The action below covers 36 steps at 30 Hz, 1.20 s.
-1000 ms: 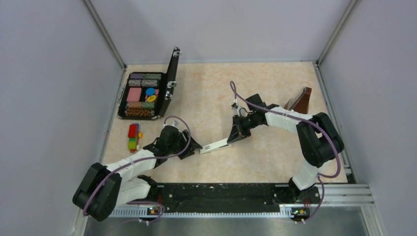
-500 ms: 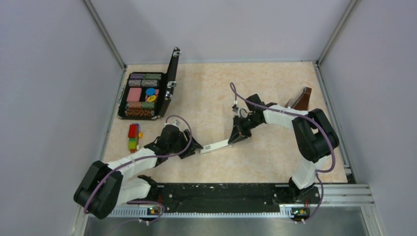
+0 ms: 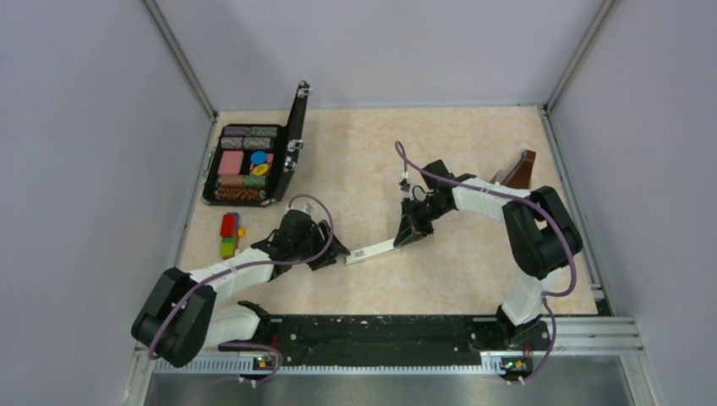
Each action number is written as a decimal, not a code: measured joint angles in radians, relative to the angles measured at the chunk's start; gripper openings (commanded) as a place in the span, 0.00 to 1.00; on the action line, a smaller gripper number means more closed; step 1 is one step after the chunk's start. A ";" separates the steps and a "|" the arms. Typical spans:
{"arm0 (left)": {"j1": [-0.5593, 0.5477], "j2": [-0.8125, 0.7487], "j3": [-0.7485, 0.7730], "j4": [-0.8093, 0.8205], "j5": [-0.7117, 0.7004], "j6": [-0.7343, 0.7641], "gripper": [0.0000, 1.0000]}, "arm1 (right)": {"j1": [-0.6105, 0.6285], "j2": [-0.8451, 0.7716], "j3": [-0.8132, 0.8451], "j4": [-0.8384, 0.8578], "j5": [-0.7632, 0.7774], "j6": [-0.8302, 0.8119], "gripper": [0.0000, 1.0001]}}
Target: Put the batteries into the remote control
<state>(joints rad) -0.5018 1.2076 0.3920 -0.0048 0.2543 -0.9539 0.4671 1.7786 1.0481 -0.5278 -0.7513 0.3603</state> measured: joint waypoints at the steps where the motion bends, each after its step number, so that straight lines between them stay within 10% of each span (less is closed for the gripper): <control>1: 0.000 0.003 0.003 -0.002 0.001 0.005 0.60 | 0.000 0.000 0.001 -0.001 0.002 0.000 0.00; 36: -0.059 -0.013 -0.009 0.048 -0.018 0.093 0.69 | 0.000 0.000 0.001 -0.011 0.106 0.018 0.03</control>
<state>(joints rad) -0.5606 1.1942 0.3828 0.0433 0.2359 -0.8612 0.4671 1.7786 1.0489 -0.5392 -0.6456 0.3782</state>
